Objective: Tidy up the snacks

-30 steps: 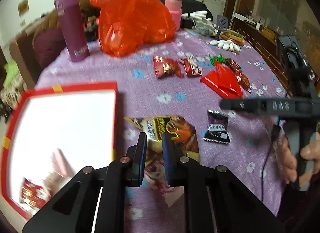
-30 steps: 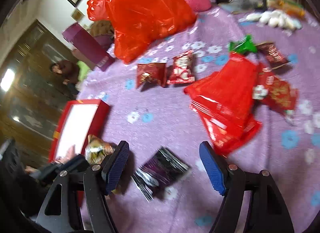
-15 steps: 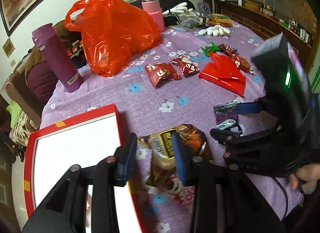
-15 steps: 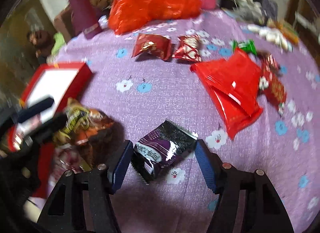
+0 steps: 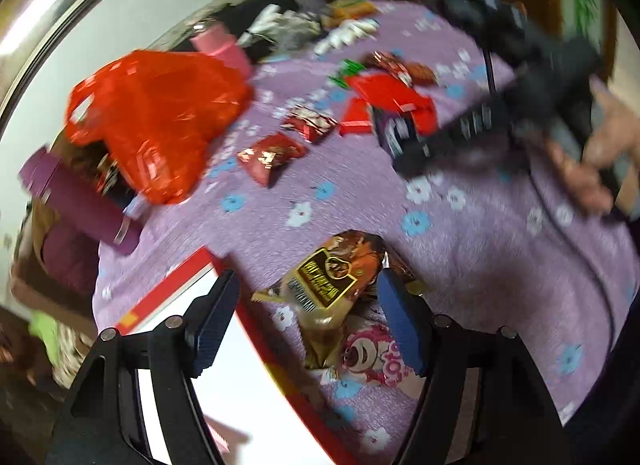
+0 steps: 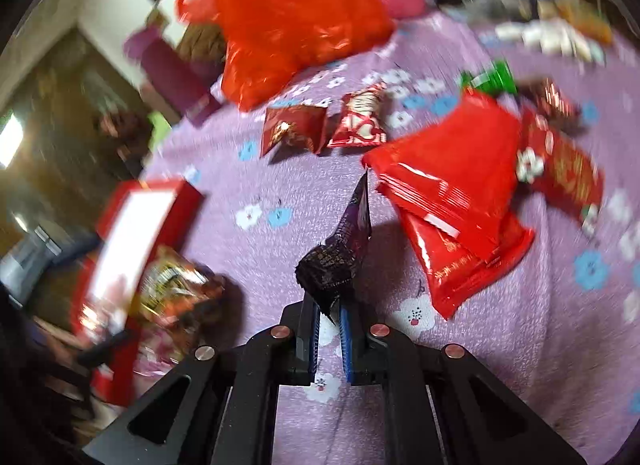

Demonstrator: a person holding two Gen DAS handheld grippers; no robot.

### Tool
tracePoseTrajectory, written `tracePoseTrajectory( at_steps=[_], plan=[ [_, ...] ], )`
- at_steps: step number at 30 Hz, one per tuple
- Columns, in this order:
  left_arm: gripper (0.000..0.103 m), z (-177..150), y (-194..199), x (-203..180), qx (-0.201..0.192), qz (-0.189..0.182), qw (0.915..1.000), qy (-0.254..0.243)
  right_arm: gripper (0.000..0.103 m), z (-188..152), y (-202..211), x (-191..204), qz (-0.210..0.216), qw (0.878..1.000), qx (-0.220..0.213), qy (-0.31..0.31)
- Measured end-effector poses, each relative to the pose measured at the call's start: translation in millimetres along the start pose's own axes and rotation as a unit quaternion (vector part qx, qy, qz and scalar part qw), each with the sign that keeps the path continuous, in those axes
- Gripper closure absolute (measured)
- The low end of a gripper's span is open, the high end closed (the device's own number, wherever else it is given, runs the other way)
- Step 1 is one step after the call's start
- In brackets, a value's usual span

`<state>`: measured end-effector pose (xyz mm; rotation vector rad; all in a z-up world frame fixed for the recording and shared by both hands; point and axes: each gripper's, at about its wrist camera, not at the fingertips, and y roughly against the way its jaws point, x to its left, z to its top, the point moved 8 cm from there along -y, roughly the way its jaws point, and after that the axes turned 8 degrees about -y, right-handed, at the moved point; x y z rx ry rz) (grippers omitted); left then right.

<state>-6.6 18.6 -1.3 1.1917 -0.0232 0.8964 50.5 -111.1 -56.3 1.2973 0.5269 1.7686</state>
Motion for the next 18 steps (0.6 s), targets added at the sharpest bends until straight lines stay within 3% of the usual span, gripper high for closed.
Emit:
tracePoseTrajectory(
  at_steps=[3, 7, 13, 18],
  plan=[
    [0.032, 3.5, -11.6, -4.2, 0.015, 0.007, 0.9993, -0.035, 0.095, 5.5, 6.9, 2.1, 0.07, 0.997, 0.005, -0.039],
    [0.032, 11.7, -15.8, -4.6, 0.014, -0.001, 0.9981, -0.061, 0.095, 9.4, 12.5, 0.7, 0.11, 0.991, 0.004, -0.071],
    [0.032, 16.2, -26.5, -16.9, 0.029, -0.036, 0.9948, -0.091, 0.095, 7.8, 13.0, -0.7, 0.106, 0.992, 0.007, -0.075],
    [0.032, 17.7, -38.6, -28.3, 0.04, -0.082, 0.9934, -0.069, 0.094, 8.6, 11.9, -5.5, 0.103, 0.991, 0.006, -0.086]
  ],
)
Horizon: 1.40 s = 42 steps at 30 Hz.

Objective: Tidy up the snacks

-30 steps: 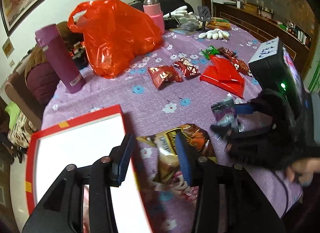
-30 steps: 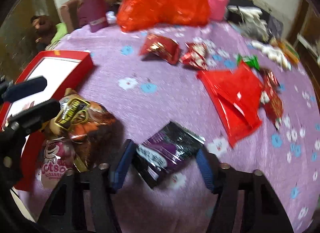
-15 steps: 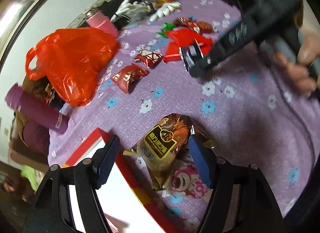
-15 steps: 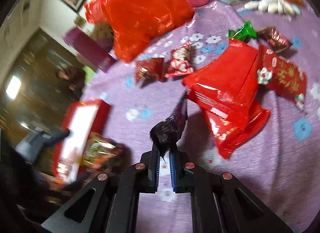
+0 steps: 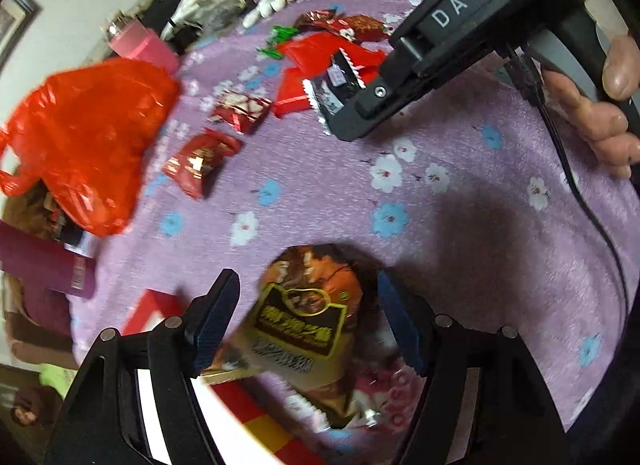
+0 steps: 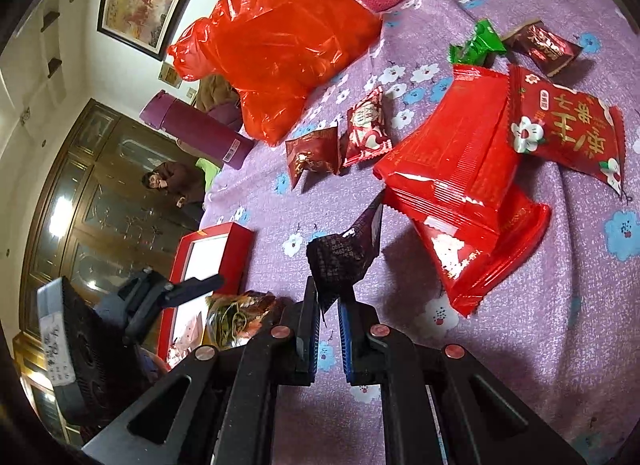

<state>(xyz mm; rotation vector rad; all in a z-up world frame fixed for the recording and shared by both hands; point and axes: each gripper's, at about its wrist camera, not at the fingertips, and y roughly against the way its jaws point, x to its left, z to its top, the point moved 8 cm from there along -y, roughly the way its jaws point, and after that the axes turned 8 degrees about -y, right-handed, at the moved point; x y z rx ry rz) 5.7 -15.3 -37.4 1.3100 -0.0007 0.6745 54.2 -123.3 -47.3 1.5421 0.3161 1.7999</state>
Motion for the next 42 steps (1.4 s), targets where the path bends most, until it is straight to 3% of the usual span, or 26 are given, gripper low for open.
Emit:
tracePoseTrajectory(
  at_steps=[3, 7, 9, 13, 16, 20, 24, 27, 28, 30, 32, 33, 34, 40, 42],
  plan=[
    [0.034, -0.4, -5.2, 0.5, -0.003, -0.021, 0.9989, 0.041, 0.094, 0.3, 0.7, -1.0, 0.003, 1.0, -0.001, -0.003],
    [0.054, -5.9, -4.6, 8.3, -0.012, -0.032, 0.9949, 0.095, 0.094, 0.9, 1.9, -0.6, 0.01, 1.0, -0.002, -0.006],
    [0.059, -9.1, -2.2, 10.7, -0.019, -0.042, 0.9913, 0.124, 0.094, 1.0, 2.7, 0.3, 0.012, 1.0, -0.003, -0.004],
    [0.073, -8.9, 6.3, 6.5, -0.03, -0.015, 0.9913, 0.127, 0.094, 1.9, 3.2, 1.7, 0.019, 1.0, -0.006, -0.006],
    [0.08, -8.2, 14.6, 7.6, -0.046, -0.013, 0.9863, 0.158, 0.094, 2.2, 2.8, 3.1, 0.027, 1.0, -0.007, -0.006],
    [0.086, -11.9, 25.1, 13.7, -0.067, -0.008, 0.9792, 0.191, 0.095, 3.2, 3.7, 5.6, 0.028, 1.0, -0.011, -0.001],
    [0.09, -17.2, 30.4, 16.4, -0.077, -0.006, 0.9754, 0.206, 0.09, 11.3, 12.5, -6.6, 0.045, 0.998, -0.021, -0.048],
    [0.09, -19.3, 26.8, 11.4, -0.072, -0.004, 0.9794, 0.189, 0.086, 18.7, 25.2, -6.7, 0.048, 0.996, -0.05, -0.05],
    [0.09, -18.4, 26.4, 10.2, -0.073, 0.0, 0.9808, 0.181, 0.073, 19.9, 25.8, -8.2, 0.033, 0.997, -0.057, -0.047],
    [0.084, -18.3, 24.8, 8.7, -0.065, 0.003, 0.9818, 0.179, 0.061, 20.1, 21.0, -14.1, -0.002, 0.997, -0.057, -0.046],
    [0.066, -19.5, 17.8, 5.7, -0.052, 0.006, 0.9845, 0.167, 0.06, 19.4, 16.1, -16.8, -0.013, 0.998, -0.049, -0.047],
    [0.051, -21.8, 13.1, 5.0, -0.043, 0.01, 0.9851, 0.166, 0.058, 18.6, 13.4, -17.4, -0.018, 0.998, -0.046, -0.045],
    [0.046, -23.3, 11.4, 4.2, -0.04, 0.014, 0.9855, 0.165, 0.055, 17.3, 10.4, -15.9, -0.024, 0.998, -0.045, -0.038],
    [0.046, -24.7, 12.6, 2.1, -0.047, 0.017, 0.9853, 0.163, 0.038, 7.3, -4.6, -0.4, -0.119, 0.989, -0.062, 0.067],
    [0.057, -24.2, 13.2, 1.4, -0.051, 0.011, 0.9851, 0.164, 0.038, 6.9, -8.5, 0.6, -0.158, 0.98, -0.077, 0.095]
  ],
)
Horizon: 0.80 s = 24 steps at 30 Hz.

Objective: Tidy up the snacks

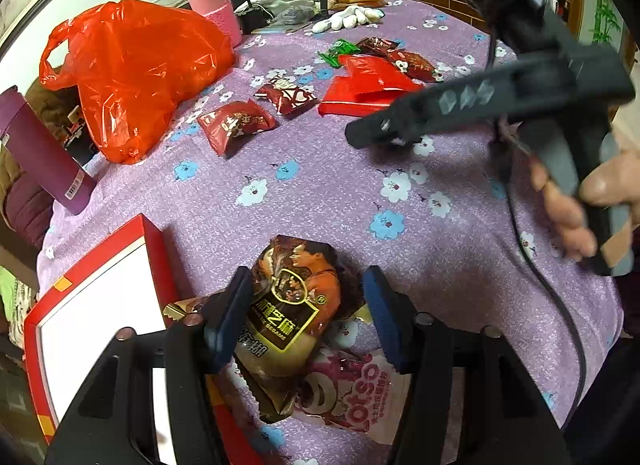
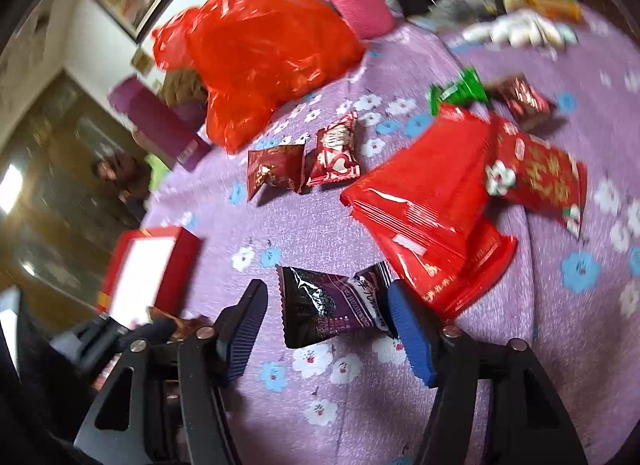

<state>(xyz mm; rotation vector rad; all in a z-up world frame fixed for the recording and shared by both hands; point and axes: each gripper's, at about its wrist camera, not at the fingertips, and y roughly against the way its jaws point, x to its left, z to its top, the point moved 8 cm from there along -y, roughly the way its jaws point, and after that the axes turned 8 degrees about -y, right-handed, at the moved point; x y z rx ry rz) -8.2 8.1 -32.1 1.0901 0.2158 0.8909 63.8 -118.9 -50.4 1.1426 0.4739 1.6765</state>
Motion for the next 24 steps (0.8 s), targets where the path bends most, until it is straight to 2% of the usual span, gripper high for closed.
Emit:
tracePoseTrajectory(
  at_steps=[2, 4, 6, 8, 11, 14, 17, 19, 21, 22, 24],
  plan=[
    [0.062, 0.3, 1.0, -0.2, -0.001, 0.002, 1.0, 0.001, 0.039, -0.3, -3.1, 2.9, -0.021, 0.999, -0.01, 0.026],
    [0.07, 1.0, 1.8, 1.3, -0.004, 0.0, 1.0, 0.007, 0.048, -2.1, -7.4, 5.1, -0.055, 0.996, -0.02, 0.062],
    [0.074, 2.1, 3.5, 3.5, -0.006, -0.004, 0.9998, 0.017, 0.052, -5.6, -10.1, 7.9, -0.091, 0.991, -0.028, 0.097],
    [0.078, 3.2, 5.1, 3.9, -0.007, -0.003, 0.9998, 0.018, 0.055, -6.1, -8.6, 6.9, -0.094, 0.99, -0.028, 0.098],
    [0.084, 5.6, 9.5, 4.1, -0.012, 0.003, 0.9997, 0.02, 0.061, -0.3, -2.5, -2.8, -0.053, 0.997, -0.019, 0.049],
    [0.088, 8.5, 13.1, 8.3, -0.021, -0.003, 0.9992, 0.034, 0.063, 1.0, 3.1, -8.3, 0.026, 1.0, 0.006, -0.014],
    [0.091, 10.5, 15.6, 15.5, -0.03, -0.02, 0.9974, 0.062, 0.063, 0.7, 5.5, -7.5, 0.081, 0.995, 0.022, -0.046],
    [0.093, 11.7, 19.9, 20.9, -0.041, -0.027, 0.9957, 0.078, 0.063, 0.5, 7.0, -5.0, 0.133, 0.988, 0.038, -0.074],
    [0.096, 11.6, 23.5, 25.0, -0.048, -0.028, 0.9945, 0.089, 0.063, 0.6, 7.8, -5.8, 0.157, 0.982, 0.046, -0.091],
    [0.103, 12.1, 27.1, 27.5, -0.055, -0.032, 0.9932, 0.097, 0.063, 0.2, 7.6, -5.9, 0.167, 0.98, 0.051, -0.099],
    [0.103, 13.4, 36.6, 33.4, -0.07, -0.038, 0.9904, 0.113, 0.063, -0.8, 6.2, -6.2, 0.183, 0.975, 0.061, -0.111]
  ],
)
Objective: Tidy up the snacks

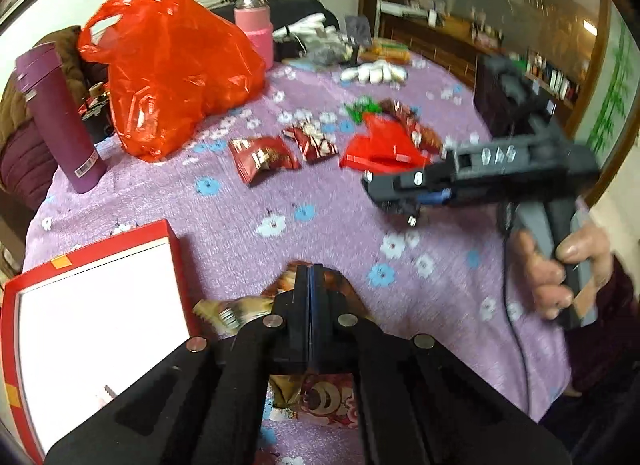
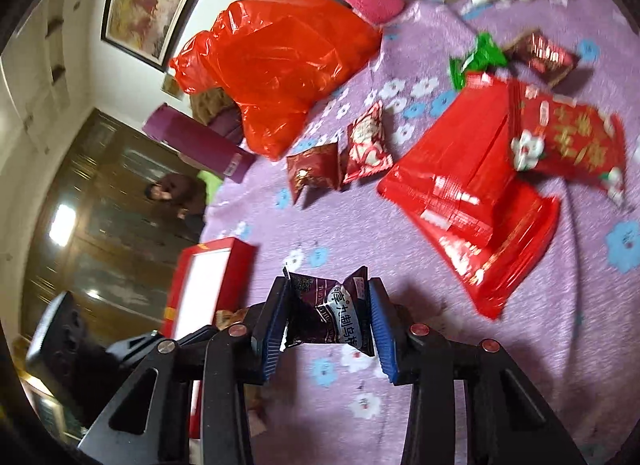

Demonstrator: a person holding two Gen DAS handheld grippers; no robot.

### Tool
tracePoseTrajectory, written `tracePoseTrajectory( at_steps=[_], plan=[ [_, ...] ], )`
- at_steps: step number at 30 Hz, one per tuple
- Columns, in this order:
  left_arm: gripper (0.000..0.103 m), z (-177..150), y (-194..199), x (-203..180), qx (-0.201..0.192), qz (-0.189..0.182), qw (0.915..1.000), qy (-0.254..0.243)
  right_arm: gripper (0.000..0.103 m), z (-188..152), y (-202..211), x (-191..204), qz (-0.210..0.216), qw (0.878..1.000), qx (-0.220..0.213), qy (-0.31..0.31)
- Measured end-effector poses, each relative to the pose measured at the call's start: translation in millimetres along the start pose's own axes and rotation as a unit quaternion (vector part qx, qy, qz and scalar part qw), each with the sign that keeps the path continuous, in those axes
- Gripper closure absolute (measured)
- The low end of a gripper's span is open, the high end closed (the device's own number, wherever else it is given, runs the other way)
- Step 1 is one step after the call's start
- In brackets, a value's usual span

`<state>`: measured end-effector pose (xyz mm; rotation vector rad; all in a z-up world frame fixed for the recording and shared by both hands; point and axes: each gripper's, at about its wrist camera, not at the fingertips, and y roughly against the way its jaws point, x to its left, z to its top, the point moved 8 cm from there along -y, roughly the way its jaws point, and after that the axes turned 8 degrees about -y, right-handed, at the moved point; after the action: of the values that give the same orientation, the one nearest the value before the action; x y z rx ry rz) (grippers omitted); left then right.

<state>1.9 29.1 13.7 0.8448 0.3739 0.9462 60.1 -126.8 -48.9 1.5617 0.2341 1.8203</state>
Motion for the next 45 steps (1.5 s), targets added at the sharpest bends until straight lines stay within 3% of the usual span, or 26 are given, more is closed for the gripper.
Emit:
tracePoseTrajectory(
  at_steps=[2, 5, 8, 11, 13, 15, 20, 22, 24, 26, 28, 31, 33, 38, 39, 40, 42, 43, 45],
  plan=[
    [0.103, 1.2, 5.7, 2.5, -0.005, 0.003, 1.0, -0.004, 0.063, -2.1, 1.3, 3.4, -0.001, 1.0, -0.005, 0.005],
    [0.103, -2.7, 3.9, 9.8, 0.012, 0.053, 0.9984, -0.017, 0.063, -2.7, 1.0, 5.9, -0.008, 1.0, -0.009, 0.014],
    [0.102, -5.9, -0.1, 3.5, 0.026, 0.04, 0.9981, -0.04, 0.063, -1.7, -0.5, 1.8, -0.017, 1.0, -0.008, 0.008],
    [0.07, -11.2, -6.7, -5.6, 0.047, 0.038, 0.996, -0.066, 0.063, -2.5, -1.8, -0.2, -0.026, 1.0, -0.006, 0.01],
    [0.038, -12.7, -10.8, -12.0, 0.05, 0.032, 0.995, -0.08, 0.063, -3.1, -3.4, 0.2, -0.026, 1.0, -0.003, 0.01],
    [0.03, -15.1, -17.0, -15.2, 0.056, 0.027, 0.9945, -0.084, 0.063, -3.2, -2.9, 0.2, -0.026, 1.0, -0.002, 0.011],
    [0.033, -15.6, -38.5, -14.4, 0.077, 0.034, 0.9938, -0.073, 0.063, -3.6, -4.5, -0.6, -0.027, 1.0, 0.002, 0.008],
    [0.07, -13.6, -40.7, -11.9, 0.074, 0.012, 0.9959, -0.051, 0.063, -3.3, -3.9, 0.5, -0.027, 1.0, 0.001, 0.01],
    [0.073, -12.6, -40.3, -11.6, 0.07, 0.009, 0.9965, -0.045, 0.063, -2.8, -3.9, -0.4, -0.028, 1.0, 0.0, 0.009],
    [0.077, -13.6, -37.6, -17.5, 0.066, 0.023, 0.9951, -0.07, 0.063, -2.7, -3.8, -0.4, -0.028, 1.0, 0.0, 0.009],
    [0.088, -12.8, -33.0, -22.5, 0.06, 0.036, 0.994, -0.084, 0.063, -3.1, -3.5, 0.5, -0.028, 1.0, -0.001, 0.01],
    [0.097, -8.7, -25.2, -18.4, 0.045, 0.03, 0.9964, -0.066, 0.063, -3.5, -3.9, 1.0, -0.028, 1.0, -0.002, 0.011],
    [0.098, -7.3, -23.8, -14.2, 0.043, 0.024, 0.9971, -0.058, 0.063, -3.5, -4.4, 1.4, -0.028, 1.0, -0.003, 0.012],
    [0.092, -8.4, -24.6, -12.5, 0.055, 0.019, 0.9962, -0.065, 0.063, -4.1, -7.5, 0.0, -0.031, 0.999, 0.002, 0.011],
    [0.083, -8.8, -24.9, -11.8, 0.06, 0.017, 0.9962, -0.061, 0.063, -4.1, -7.5, 0.3, -0.031, 0.999, 0.002, 0.011],
    [0.066, -10.4, -26.2, -10.8, 0.071, 0.014, 0.9954, -0.062, 0.063, -4.0, -7.4, 0.3, -0.03, 0.999, 0.002, 0.011],
    [0.042, -12.9, -25.1, -7.7, 0.076, 0.037, 0.9935, -0.075, 0.063, -4.2, -7.3, 0.1, -0.03, 0.999, 0.002, 0.01],
    [0.037, -14.4, -24.3, -6.9, 0.078, 0.046, 0.9924, -0.084, 0.063, -3.8, -7.2, 0.3, -0.03, 1.0, 0.002, 0.01],
    [0.036, -19.3, -24.2, -7.9, 0.087, 0.048, 0.9896, -0.104, 0.063, -3.9, -7.3, 0.0, -0.03, 0.999, 0.003, 0.009]
  ],
)
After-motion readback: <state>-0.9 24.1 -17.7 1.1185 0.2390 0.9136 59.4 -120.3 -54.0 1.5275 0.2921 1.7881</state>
